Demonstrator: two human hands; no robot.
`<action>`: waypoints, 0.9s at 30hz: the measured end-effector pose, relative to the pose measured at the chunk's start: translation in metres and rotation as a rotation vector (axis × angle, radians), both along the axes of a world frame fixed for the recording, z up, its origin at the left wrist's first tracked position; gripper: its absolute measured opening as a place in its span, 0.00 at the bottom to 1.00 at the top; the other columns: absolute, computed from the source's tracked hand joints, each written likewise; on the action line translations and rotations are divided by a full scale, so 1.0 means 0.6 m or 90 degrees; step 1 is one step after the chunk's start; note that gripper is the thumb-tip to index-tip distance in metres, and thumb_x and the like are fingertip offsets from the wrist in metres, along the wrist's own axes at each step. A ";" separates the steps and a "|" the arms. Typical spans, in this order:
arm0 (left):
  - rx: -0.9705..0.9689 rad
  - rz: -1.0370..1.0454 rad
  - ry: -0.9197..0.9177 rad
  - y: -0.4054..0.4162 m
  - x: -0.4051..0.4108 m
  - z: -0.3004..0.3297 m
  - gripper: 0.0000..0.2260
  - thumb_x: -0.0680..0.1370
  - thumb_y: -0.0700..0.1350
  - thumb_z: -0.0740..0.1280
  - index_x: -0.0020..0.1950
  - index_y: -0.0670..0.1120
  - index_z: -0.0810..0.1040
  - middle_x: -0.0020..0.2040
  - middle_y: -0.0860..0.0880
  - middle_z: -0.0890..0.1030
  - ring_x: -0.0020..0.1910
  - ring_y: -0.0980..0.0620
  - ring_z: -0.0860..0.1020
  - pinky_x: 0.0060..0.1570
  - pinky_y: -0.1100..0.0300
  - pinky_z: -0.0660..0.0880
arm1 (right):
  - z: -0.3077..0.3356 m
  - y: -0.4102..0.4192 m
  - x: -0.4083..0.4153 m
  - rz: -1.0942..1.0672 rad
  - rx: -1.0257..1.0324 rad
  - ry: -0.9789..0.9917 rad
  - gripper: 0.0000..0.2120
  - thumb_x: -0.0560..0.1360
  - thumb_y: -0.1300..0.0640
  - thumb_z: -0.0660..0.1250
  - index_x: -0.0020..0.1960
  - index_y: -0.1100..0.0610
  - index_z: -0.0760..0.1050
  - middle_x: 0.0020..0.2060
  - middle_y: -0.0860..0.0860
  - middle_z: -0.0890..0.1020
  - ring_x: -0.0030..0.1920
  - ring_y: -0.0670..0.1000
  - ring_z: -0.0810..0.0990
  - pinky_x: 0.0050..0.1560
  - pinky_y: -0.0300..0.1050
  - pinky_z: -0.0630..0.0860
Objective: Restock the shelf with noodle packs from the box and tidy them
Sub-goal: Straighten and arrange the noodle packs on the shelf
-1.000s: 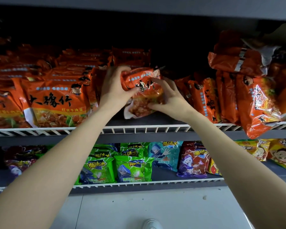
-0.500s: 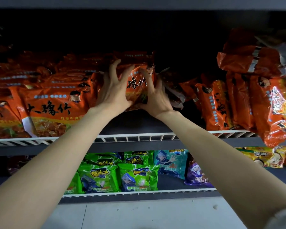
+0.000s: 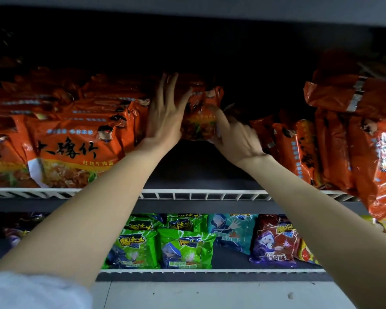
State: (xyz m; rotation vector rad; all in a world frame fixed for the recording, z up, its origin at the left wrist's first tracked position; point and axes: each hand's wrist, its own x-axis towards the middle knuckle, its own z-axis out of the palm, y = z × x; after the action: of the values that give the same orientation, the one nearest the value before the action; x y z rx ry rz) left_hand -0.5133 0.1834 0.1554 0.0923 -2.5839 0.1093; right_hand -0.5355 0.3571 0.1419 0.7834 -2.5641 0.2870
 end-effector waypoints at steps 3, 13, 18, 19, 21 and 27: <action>-0.055 -0.029 0.071 -0.001 0.009 -0.007 0.44 0.68 0.50 0.73 0.76 0.42 0.53 0.77 0.40 0.50 0.76 0.41 0.48 0.73 0.45 0.54 | -0.014 -0.036 -0.010 0.088 -0.082 -0.038 0.36 0.75 0.60 0.66 0.77 0.57 0.51 0.60 0.63 0.75 0.51 0.62 0.80 0.46 0.54 0.79; -0.094 -0.007 0.079 -0.016 -0.010 -0.038 0.46 0.67 0.50 0.76 0.76 0.41 0.53 0.75 0.39 0.60 0.72 0.40 0.62 0.71 0.48 0.57 | -0.032 -0.085 -0.056 0.196 -0.411 -0.250 0.34 0.72 0.65 0.69 0.72 0.59 0.55 0.66 0.59 0.70 0.66 0.56 0.72 0.63 0.51 0.73; -0.188 0.001 0.050 -0.018 -0.026 -0.049 0.46 0.68 0.49 0.74 0.77 0.44 0.50 0.75 0.40 0.59 0.73 0.39 0.59 0.73 0.42 0.51 | -0.041 -0.049 -0.066 0.187 -0.167 -0.227 0.42 0.72 0.67 0.68 0.76 0.52 0.46 0.74 0.57 0.57 0.69 0.57 0.67 0.64 0.50 0.73; -0.206 0.003 0.034 -0.015 -0.029 -0.051 0.46 0.69 0.48 0.73 0.77 0.45 0.48 0.76 0.40 0.56 0.74 0.39 0.57 0.73 0.41 0.50 | -0.043 -0.037 -0.065 0.154 -0.091 -0.200 0.43 0.72 0.68 0.67 0.77 0.50 0.45 0.75 0.56 0.55 0.68 0.59 0.69 0.61 0.51 0.74; -0.234 0.013 0.027 -0.013 -0.034 -0.055 0.46 0.69 0.46 0.73 0.77 0.46 0.45 0.76 0.41 0.56 0.74 0.40 0.57 0.72 0.41 0.51 | -0.041 -0.014 -0.058 0.060 0.051 -0.116 0.43 0.75 0.69 0.62 0.77 0.45 0.41 0.74 0.57 0.58 0.60 0.60 0.76 0.52 0.51 0.78; -0.275 0.023 0.091 -0.028 -0.043 -0.059 0.52 0.61 0.47 0.79 0.76 0.49 0.49 0.74 0.45 0.63 0.71 0.44 0.64 0.69 0.43 0.60 | -0.029 0.028 -0.029 0.028 0.223 -0.029 0.36 0.75 0.70 0.58 0.77 0.47 0.50 0.70 0.57 0.65 0.52 0.61 0.80 0.44 0.50 0.78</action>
State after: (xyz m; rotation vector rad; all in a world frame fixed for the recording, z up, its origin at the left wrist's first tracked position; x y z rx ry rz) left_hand -0.5390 0.1667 0.1202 -0.0122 -2.3596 0.6443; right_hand -0.5530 0.3738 0.1247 0.9670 -2.6783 -0.1385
